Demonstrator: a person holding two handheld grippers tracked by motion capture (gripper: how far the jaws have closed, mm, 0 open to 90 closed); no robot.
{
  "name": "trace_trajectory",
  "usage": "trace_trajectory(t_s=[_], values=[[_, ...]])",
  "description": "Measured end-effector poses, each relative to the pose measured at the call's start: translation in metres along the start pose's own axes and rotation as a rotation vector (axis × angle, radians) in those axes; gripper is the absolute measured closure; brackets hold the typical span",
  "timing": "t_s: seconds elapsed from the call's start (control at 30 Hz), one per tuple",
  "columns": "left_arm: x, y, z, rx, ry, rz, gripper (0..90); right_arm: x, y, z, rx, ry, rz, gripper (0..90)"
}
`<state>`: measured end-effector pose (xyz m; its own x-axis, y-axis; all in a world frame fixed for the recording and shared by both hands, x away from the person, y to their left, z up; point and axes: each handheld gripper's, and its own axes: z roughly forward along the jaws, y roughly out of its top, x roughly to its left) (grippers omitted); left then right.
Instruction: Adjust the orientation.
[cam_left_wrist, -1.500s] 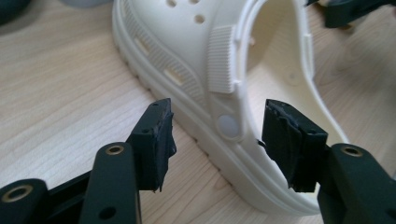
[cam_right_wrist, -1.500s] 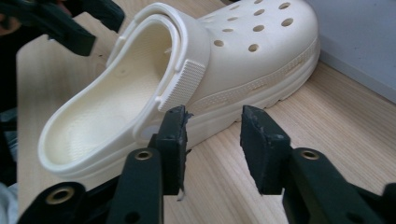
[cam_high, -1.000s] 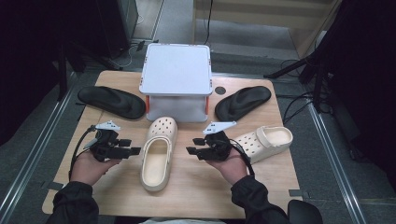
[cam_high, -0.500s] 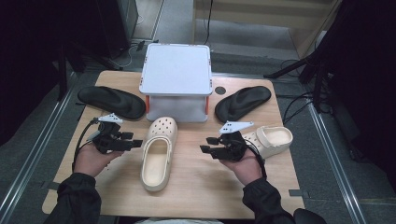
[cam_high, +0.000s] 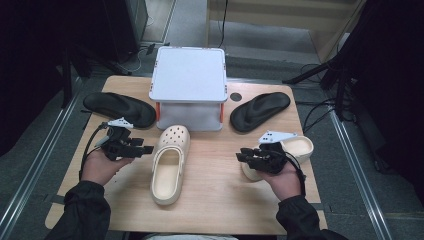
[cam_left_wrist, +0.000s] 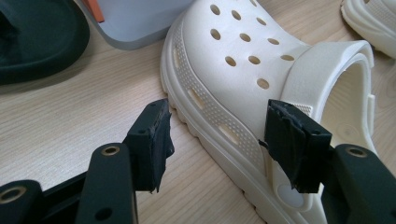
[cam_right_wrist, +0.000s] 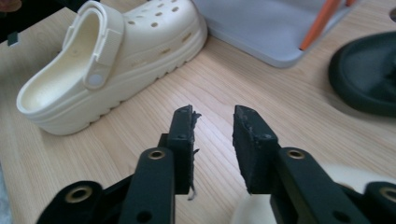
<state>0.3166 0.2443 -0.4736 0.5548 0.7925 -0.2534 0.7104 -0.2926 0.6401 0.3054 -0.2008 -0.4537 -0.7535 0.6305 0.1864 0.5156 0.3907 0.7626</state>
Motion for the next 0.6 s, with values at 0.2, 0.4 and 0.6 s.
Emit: trace_trajectory(t_s=[0.2, 0.4, 0.6], values=[[0.0, 0.004, 0.004, 0.006, -0.008, 0.01, 41.6, -0.002, -0.014, -0.016, 0.002, -0.055, -0.016, 86.6], [-0.001, 0.006, 0.005, 0.011, 0.0, 0.023, 41.7, -0.006, -0.033, -0.024, 0.007, -0.099, 0.009, 90.0], [0.0, 0.007, 0.007, 0.004, -0.007, 0.012, 41.7, -0.008, -0.05, -0.033, 0.016, -0.131, 0.042, 90.0]])
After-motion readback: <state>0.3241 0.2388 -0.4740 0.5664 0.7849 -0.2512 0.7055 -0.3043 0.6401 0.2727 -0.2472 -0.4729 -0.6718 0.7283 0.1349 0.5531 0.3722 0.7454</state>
